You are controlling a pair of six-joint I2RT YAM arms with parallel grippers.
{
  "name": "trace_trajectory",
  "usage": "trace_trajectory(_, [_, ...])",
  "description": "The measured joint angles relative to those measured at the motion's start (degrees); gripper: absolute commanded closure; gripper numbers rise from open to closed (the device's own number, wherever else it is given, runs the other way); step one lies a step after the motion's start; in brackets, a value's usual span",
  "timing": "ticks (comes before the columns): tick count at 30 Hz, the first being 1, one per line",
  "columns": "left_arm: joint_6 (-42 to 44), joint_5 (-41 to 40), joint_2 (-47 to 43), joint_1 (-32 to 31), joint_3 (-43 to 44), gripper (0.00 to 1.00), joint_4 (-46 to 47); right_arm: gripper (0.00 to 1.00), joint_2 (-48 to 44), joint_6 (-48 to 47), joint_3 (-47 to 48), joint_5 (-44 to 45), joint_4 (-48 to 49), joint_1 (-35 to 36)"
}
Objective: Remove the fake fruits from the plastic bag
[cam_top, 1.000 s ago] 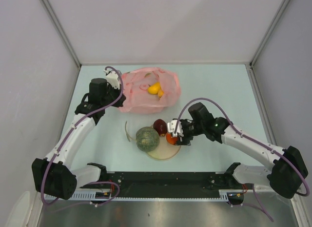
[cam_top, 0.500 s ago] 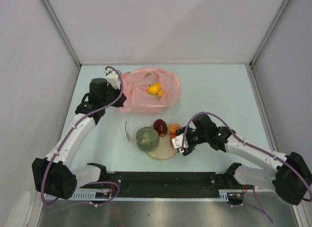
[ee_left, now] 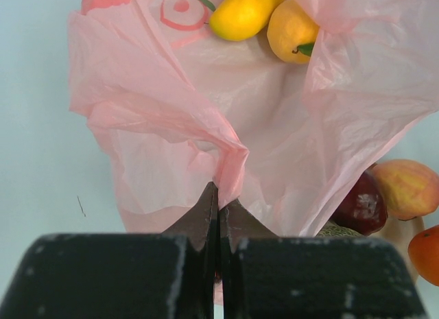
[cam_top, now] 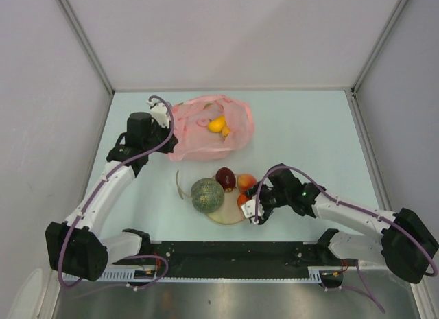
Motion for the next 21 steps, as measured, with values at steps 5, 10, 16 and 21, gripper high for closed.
trace_trajectory(5, [0.00,-0.02,-0.66,0.07,-0.52,1.00,-0.04,0.38,0.55,-2.14,-0.79,0.04,0.00,0.00])
trace_trajectory(10, [0.00,0.00,-1.07,0.31,-0.85,1.00,-0.17,0.11,0.46,-3.58,-1.16,0.00,0.02,0.20])
trace_trajectory(16, [-0.02,0.33,-1.09,0.39,-0.85,1.00,-0.15,0.09,-4.15,-4.26,-2.27,-0.20,-0.22,0.22])
trace_trajectory(21, [-0.02,0.83,-1.14,0.44,-0.83,1.00,-0.17,0.10,-13.31,-3.89,-2.32,-0.68,0.48,-0.70])
